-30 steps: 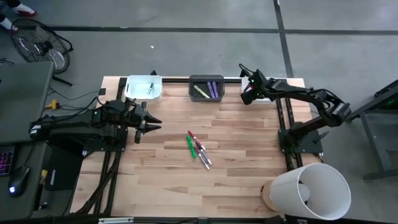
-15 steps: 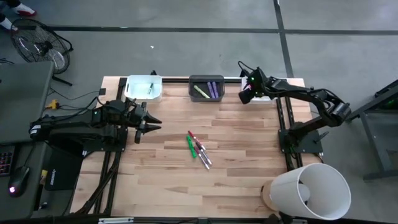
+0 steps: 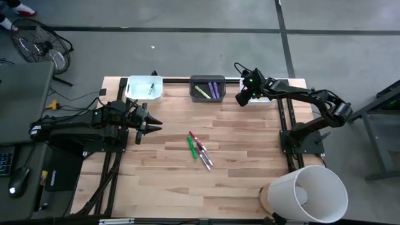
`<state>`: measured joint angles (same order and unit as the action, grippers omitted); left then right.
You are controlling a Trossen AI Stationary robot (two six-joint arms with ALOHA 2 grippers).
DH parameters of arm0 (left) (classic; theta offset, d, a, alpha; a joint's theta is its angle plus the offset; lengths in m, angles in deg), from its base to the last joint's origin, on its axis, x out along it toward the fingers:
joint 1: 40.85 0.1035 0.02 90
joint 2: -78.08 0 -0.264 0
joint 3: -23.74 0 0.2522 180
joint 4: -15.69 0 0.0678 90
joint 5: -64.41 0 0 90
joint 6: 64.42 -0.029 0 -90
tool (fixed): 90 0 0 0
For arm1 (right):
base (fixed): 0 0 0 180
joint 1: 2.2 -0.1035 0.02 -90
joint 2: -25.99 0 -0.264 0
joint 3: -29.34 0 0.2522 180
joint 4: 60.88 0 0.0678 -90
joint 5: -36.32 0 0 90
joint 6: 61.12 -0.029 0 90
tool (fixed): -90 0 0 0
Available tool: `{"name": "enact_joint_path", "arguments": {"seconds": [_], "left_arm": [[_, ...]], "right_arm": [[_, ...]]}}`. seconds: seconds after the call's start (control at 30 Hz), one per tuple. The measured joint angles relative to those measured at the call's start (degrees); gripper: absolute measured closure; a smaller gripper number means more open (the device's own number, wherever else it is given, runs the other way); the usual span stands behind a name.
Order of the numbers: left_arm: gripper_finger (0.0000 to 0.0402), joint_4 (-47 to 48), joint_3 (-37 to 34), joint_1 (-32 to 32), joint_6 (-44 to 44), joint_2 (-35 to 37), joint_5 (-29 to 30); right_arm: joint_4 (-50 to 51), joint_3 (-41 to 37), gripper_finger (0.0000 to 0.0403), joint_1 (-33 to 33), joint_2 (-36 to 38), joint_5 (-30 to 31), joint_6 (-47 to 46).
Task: Pick & Place Markers
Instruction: Put the green marker pen into the black bin
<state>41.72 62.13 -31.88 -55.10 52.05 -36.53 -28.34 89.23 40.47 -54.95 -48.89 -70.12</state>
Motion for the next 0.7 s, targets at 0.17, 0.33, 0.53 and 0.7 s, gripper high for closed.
{"name": "enact_joint_path", "arguments": {"seconds": [0.17, 0.33, 0.53, 0.7], "left_arm": [[0.0289, 0.0, 0.0, 0.0, 0.0, 0.0, 0.0], [0.0289, 0.2, 0.0, 0.0, 0.0, 0.0, 0.0], [0.0289, 0.2, 0.0, 0.0, 0.0, 0.0, 0.0], [0.0289, 0.3, 0.0, 0.0, 0.0, 0.0, 0.0]], "right_arm": [[0.2, 0.0, 0.0263, 0.0, 0.0, -0.7, 1.8], [0.8, 0.0, 0.0263, 0.0, 0.1, -1.9, 3.6], [2.4, 0.0, 0.0263, 0.0, 0.1, -3.1, 5.6], [3.6, 0.0, 0.0263, 0.0, 0.1, -7.5, 8.0]]}}
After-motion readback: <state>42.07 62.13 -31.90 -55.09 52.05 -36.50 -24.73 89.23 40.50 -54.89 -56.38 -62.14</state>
